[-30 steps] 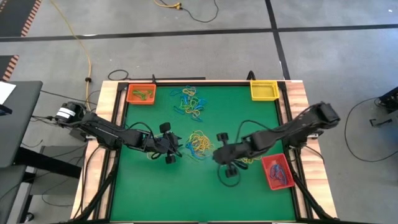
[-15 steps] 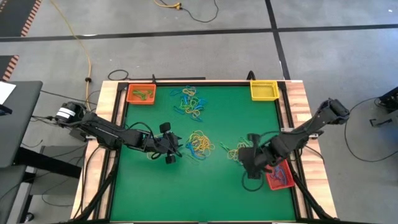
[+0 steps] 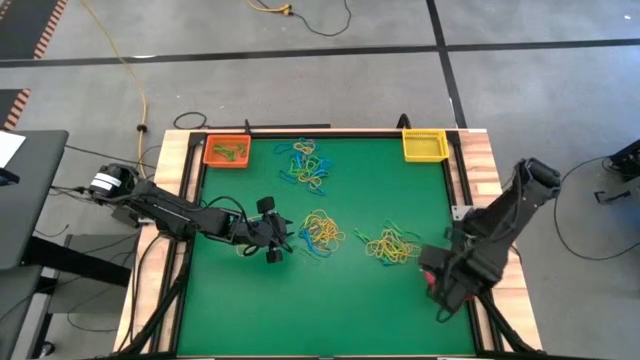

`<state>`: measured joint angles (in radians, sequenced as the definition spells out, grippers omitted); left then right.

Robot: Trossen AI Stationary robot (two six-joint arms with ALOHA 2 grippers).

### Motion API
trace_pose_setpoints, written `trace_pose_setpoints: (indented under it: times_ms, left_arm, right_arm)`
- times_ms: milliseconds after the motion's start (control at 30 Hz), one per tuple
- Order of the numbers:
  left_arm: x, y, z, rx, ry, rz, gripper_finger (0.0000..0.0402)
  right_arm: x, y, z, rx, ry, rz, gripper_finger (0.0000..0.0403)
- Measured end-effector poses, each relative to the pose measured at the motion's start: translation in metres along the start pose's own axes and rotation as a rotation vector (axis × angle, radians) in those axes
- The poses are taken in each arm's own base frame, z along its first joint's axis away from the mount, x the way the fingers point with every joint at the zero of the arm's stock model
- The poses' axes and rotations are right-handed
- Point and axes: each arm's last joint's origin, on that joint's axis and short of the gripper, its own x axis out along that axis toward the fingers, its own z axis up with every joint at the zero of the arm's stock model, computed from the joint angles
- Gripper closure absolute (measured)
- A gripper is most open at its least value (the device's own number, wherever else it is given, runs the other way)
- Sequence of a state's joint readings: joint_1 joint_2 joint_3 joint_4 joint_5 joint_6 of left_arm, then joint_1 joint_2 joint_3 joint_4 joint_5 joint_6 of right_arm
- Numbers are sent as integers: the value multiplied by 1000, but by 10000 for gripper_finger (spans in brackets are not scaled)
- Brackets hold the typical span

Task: Sort rubber bands into baskets
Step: Put the blue rubber band into the red bin

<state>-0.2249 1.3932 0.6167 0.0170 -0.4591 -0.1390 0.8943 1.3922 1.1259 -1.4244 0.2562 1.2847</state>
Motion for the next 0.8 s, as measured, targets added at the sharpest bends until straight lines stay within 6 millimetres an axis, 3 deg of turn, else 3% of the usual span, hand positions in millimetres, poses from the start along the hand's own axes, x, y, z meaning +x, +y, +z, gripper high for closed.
trace_pose_setpoints:
  times_ms: [300, 600, 800]
  left_arm:
    - [0, 0, 0, 2, 0, 0, 274]
    - [0, 0, 0, 1, 0, 0, 274]
    - [0, 0, 0, -2, -1, 0, 274]
  right_arm:
    - [-5, 2, -33, 129, 27, -30, 391]
    - [23, 4, -60, 199, 101, -43, 378]
    - [33, 5, -68, 232, 87, -38, 374]
